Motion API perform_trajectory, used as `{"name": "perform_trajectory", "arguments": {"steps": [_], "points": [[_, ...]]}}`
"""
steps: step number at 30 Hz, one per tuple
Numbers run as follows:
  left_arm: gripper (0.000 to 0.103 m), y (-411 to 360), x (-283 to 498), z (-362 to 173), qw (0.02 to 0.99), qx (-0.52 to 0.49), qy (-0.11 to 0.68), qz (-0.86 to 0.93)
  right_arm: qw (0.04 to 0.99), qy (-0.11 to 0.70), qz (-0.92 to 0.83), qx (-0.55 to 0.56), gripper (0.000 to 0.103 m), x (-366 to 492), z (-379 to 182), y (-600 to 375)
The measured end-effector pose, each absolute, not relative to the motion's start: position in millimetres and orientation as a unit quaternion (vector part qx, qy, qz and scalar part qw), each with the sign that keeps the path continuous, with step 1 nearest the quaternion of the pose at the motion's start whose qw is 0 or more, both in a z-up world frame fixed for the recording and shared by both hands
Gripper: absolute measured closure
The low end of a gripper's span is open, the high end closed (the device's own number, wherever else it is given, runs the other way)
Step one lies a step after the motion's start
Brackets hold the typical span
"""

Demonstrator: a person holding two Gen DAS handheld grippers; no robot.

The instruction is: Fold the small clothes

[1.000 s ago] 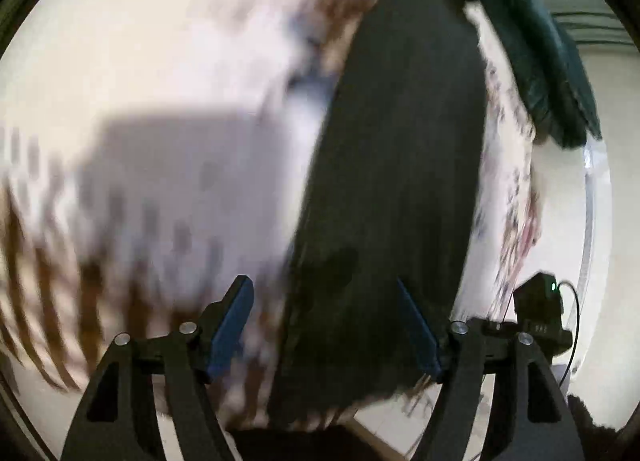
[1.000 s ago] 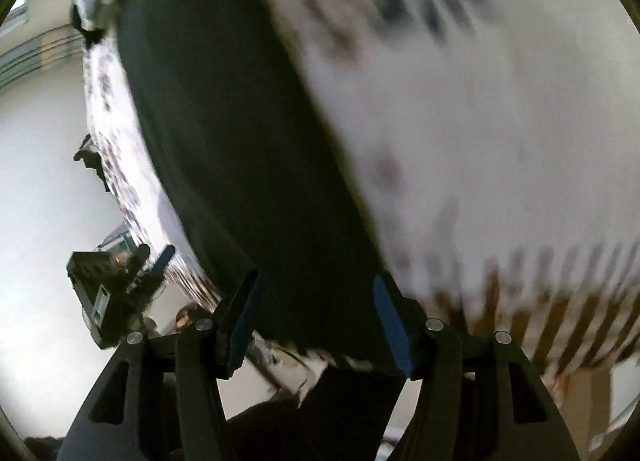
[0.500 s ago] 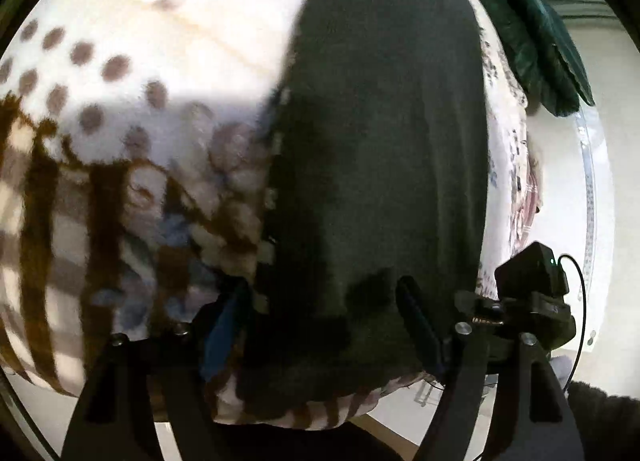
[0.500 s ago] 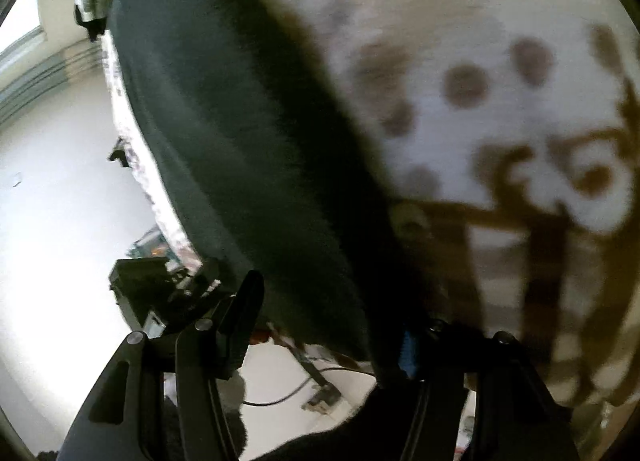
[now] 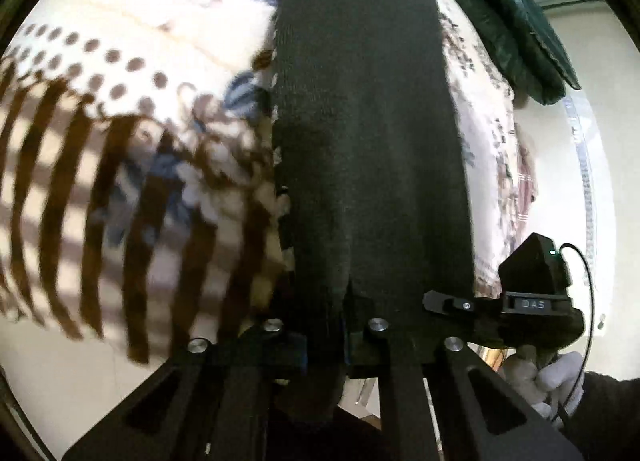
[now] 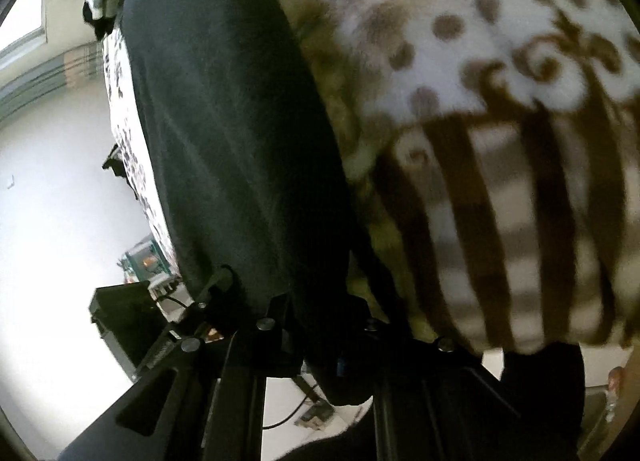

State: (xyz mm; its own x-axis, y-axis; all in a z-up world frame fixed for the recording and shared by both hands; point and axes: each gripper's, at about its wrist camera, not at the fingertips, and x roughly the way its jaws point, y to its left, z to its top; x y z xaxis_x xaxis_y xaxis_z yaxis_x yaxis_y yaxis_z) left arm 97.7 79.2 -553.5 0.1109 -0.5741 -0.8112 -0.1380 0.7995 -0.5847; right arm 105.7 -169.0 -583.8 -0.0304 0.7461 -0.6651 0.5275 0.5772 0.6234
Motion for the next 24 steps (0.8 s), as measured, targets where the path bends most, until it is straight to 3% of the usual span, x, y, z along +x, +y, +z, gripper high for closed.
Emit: {"name": "perform_trajectory", "arguments": {"steps": [7,11,19,24], "points": [[0.095,76.3,63.8,-535.2,0.666,-0.291,0.666,-0.168,0.508,0.721,0.099,0.461,0.093,72.8,-558.8,-196.2],[0.095,77.7,87.4,-503.6,0.688,-0.302,0.635,-0.179,0.513,0.703,0.117,0.478,0.093,77.6,-535.3,-205.7],[0.094,73.9,212.2,-436.6,0.762,-0.305,0.532,-0.208,0.585,0.625,0.183,0.483,0.093,206.5,-460.0,-209.6],[0.094,72.9,305.2,-440.9,0.786,-0.303,0.499,-0.202,0.637,0.578,0.176,0.479,0.092,317.5,-431.8,-224.1]]}}
